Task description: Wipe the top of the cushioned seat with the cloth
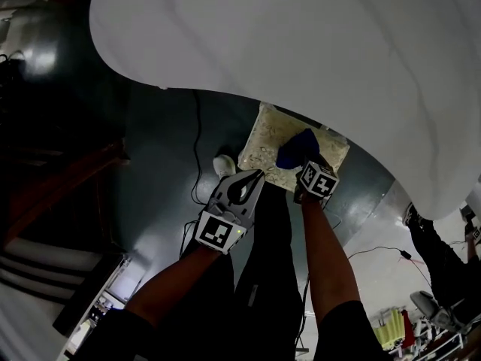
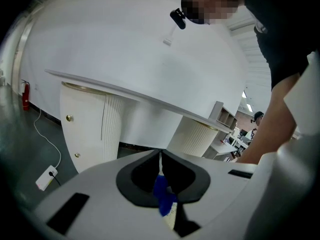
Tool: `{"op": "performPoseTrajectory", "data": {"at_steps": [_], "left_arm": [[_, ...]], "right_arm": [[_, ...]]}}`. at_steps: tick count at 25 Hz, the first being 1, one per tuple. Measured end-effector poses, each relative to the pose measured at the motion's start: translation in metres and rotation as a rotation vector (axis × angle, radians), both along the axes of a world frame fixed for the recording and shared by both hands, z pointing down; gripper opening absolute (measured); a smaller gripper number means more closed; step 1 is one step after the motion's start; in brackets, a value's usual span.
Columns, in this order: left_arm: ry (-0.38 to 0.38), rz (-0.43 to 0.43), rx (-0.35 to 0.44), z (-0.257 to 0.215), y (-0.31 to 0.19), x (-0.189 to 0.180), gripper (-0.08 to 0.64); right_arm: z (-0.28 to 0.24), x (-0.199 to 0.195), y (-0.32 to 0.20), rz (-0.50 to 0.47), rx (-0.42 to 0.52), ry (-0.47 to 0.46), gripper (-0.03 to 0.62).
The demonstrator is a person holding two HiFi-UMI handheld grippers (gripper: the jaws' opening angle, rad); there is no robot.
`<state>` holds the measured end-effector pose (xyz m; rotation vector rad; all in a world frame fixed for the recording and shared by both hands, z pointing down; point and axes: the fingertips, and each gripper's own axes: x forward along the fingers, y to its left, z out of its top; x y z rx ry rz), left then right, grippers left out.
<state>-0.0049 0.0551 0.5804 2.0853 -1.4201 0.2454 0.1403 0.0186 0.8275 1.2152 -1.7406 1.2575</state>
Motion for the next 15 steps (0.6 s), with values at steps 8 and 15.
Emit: {"op": "performPoseTrajectory", "data": {"at_steps": [8, 15], "left_arm": [[-0.012, 0.073, 0.006, 0.005, -0.006, 0.023, 0.026], [-0.011, 0.132, -0.011, -0.002, -0.012, 0.041, 0.026]], "right_arm": [[0.011, 0.039, 0.007, 0.001, -0.009, 0.012, 0.098], [-0.004, 0.059, 0.002, -0.004, -0.025, 0.012, 0.098]]}}
